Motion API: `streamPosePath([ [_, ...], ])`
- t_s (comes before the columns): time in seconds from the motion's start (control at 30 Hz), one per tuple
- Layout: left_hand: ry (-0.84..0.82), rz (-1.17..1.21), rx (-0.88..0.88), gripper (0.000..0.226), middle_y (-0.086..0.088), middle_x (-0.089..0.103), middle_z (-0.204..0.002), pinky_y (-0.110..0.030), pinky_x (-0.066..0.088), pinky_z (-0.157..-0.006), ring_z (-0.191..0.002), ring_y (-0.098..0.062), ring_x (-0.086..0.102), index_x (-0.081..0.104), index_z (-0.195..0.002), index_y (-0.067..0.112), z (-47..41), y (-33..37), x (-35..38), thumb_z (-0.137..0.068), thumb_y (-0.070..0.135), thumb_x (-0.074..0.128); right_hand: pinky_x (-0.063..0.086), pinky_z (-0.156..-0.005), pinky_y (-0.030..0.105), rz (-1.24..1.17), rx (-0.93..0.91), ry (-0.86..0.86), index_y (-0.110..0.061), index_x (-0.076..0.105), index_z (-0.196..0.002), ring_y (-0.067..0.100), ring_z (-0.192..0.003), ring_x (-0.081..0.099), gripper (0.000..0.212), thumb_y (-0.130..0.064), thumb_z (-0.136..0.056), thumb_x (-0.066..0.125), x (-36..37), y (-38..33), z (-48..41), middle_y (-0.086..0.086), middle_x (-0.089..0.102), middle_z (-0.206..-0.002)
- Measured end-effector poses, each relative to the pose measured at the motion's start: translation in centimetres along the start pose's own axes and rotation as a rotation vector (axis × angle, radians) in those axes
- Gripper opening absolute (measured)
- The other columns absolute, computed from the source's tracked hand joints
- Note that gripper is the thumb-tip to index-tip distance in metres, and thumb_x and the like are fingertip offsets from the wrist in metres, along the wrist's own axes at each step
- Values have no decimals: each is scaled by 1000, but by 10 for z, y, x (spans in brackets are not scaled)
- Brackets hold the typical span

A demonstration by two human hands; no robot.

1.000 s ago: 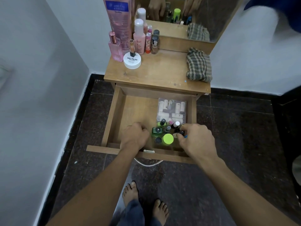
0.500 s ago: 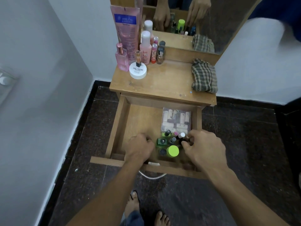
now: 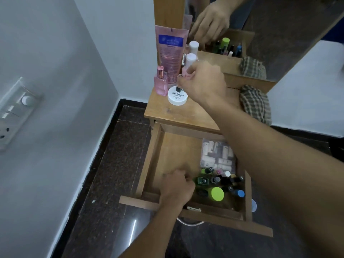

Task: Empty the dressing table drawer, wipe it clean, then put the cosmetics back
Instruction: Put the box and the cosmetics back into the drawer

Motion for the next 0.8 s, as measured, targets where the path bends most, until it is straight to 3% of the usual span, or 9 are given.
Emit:
streamPosePath([
  [0.1, -4, 5, 11, 21, 3, 58, -72, -31, 40, -66, -74, -20, 58, 52, -72, 22, -1, -2, 1, -93, 24, 50, 42, -65, 33, 84, -4, -41, -20, 69, -103, 23, -88, 58, 24, -41, -90, 65, 18, -7, -12, 1, 63, -93],
  [0.27, -23, 33, 27, 22, -2, 62, -74, -34, 46, -69, -80, -27, 64, 53, -72, 20, -3, -3, 3, -93, 24, 49, 46, -65, 32, 140, -25, -37, -19, 72, -105, 22, -86, 62, 16, -27, -92, 66, 31, -4, -12, 1, 65, -91],
  [0.37, -29, 39, 38, 19, -5, 64, -77, -35, 46, -70, -82, -28, 64, 58, -78, 16, -1, -2, 2, -93, 23, 49, 45, -59, 28, 108, -42, 13, -18, 75, -92, 20, -78, 62, 15, -30, -86, 67, 11, 8, 4, -2, 67, -83],
  [0.47, -19, 58, 22, 17, -5, 64, -80, -35, 44, -71, -86, -30, 63, 61, -87, 12, 0, -1, 3, -92, 23, 49, 54, -62, 30, 72, -42, 0, -20, 78, -84, 17, -72, 66, 17, -34, -82, 68, -16, 34, 43, -5, 72, -76],
  [0.6, 19, 42, 7, 16, -7, 63, -84, -35, 44, -73, -84, -30, 59, 59, -85, 15, 3, 0, 4, -92, 23, 48, 59, -65, 33, 75, -3, -86, -22, 79, -88, 11, -72, 67, 17, -38, -85, 74, -46, 76, 116, -7, 71, -74],
  [0.8, 69, -85, 13, 22, -11, 69, -98, -33, 42, -76, -95, -32, 61, 69, -102, 17, 6, 4, 5, -93, 24, 49, 61, -71, 42, 96, 184, -157, -29, 77, -91, 24, -80, 70, 18, -44, -82, 71, -52, 121, 184, -3, 73, -80],
])
Point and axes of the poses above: each hand's wrist, its own z-axis away from the middle knuckle, its own x-axis out of the palm, y = z × x, the point moved 2 cm from there along -z, towards the middle knuckle
